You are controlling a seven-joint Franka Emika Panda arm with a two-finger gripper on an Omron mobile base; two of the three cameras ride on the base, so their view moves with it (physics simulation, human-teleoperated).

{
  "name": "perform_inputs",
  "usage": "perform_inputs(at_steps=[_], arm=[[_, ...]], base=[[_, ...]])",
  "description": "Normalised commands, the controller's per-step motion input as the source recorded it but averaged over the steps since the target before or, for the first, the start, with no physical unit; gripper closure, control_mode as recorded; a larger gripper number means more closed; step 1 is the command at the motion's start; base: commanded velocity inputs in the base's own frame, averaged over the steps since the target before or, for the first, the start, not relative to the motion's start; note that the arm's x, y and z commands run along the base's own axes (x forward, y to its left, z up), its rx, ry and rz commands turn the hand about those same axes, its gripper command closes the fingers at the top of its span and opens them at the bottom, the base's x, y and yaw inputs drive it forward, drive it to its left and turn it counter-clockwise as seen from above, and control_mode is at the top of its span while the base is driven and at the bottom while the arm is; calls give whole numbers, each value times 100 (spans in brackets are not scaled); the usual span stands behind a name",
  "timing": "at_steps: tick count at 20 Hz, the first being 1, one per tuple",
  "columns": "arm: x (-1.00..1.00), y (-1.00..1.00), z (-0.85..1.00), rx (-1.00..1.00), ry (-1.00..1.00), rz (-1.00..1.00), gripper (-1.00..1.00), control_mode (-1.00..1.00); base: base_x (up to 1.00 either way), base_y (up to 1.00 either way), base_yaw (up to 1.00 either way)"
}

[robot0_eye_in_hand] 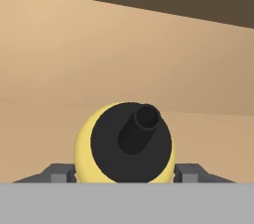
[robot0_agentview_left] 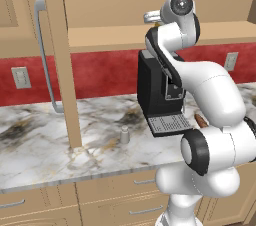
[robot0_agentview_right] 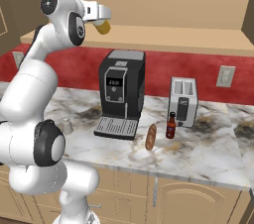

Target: There are various items on the counter. Only move the condiments/shakers into the cabinet.

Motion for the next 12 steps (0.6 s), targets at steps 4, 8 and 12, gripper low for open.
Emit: perform_inputs(at_steps=[4,8,12], arm=[[0,0,0,0,0,0,100,-100],[4,0,-2,0,-1,0,100,-100],[15,0,-18,-4,-2,0,100,-100]], base=[[0,0,0],[0,0,0],[0,0,0]])
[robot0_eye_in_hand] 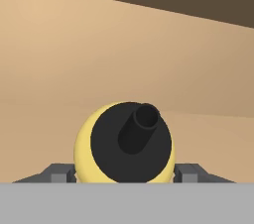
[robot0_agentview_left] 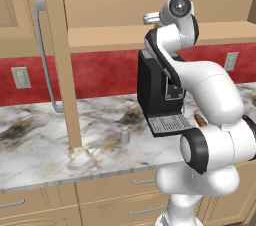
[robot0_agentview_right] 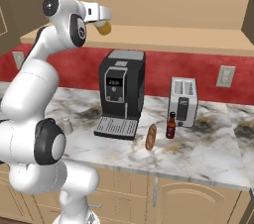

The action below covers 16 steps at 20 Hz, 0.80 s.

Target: There are various items on the counter. Only move the condiments/shakers into the cabinet.

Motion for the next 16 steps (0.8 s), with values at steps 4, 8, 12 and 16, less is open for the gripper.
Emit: perform_inputs(at_steps=[4,8,12,16], arm=[[9,0,-27,-4,0,0,100,-100],[0,0,-15,0,0,0,100,-100],[1,0,-1,0,0,0,100,-100],[7,0,0,0,0,0,100,-100]], base=[[0,0,0],[0,0,0],[0,0,0],[0,0,0]])
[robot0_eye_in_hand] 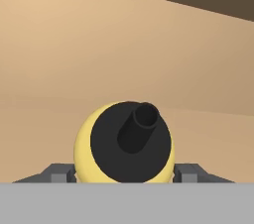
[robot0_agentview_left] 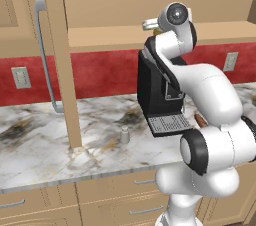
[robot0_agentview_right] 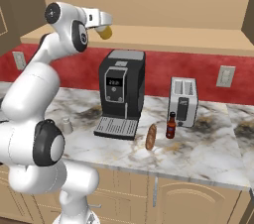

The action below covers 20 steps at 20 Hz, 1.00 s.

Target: There are various items on the counter. Only move the condiments/shakers into the cabinet.

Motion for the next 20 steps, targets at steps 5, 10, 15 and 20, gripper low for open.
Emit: perform_inputs(at_steps=[5,10,15,20], arm=[[22,-6,0,0,0,0,100,-100],[31,-2,0,0,0,0,100,-100],[25,0,0,0,0,0,100,-100],[15,-2,0,0,0,0,-100,-100]], base=[[0,0,0],[0,0,0],[0,0,0],[0,0,0]])
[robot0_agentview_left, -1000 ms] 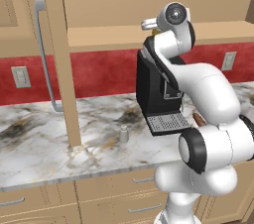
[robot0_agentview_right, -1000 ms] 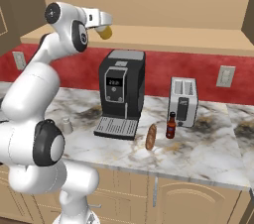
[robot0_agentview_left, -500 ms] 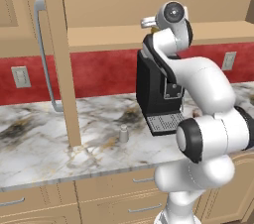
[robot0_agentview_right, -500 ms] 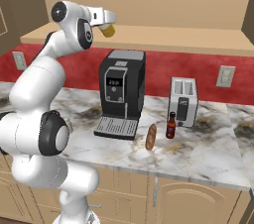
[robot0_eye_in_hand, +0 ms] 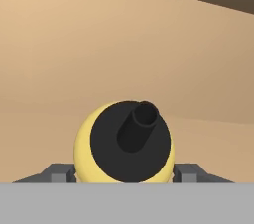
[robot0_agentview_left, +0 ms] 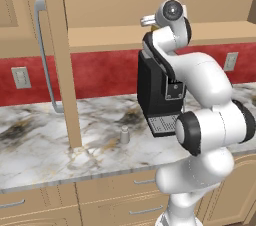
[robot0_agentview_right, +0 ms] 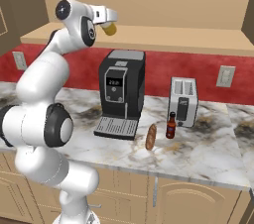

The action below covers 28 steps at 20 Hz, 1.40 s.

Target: There are various items on the counter. Only move the condiments/shakers into the cabinet.

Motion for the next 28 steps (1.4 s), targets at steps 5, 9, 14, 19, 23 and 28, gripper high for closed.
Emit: perform_inputs(at_steps=[5,9,14,19,23,28], arm=[[17,-2,0,0,0,0,-100,-100],[33,0,-3,0,0,0,-100,-100],[39,-2,-9,-2,0,0,-100,-100],[20,-2,-3,0,0,0,-100,-100],[0,0,0,0,0,0,-100,-100],[0,0,0,0,0,0,-100,-100]], base=[[0,0,0],[0,0,0],[0,0,0],[0,0,0],[0,0,0],[0,0,0]])
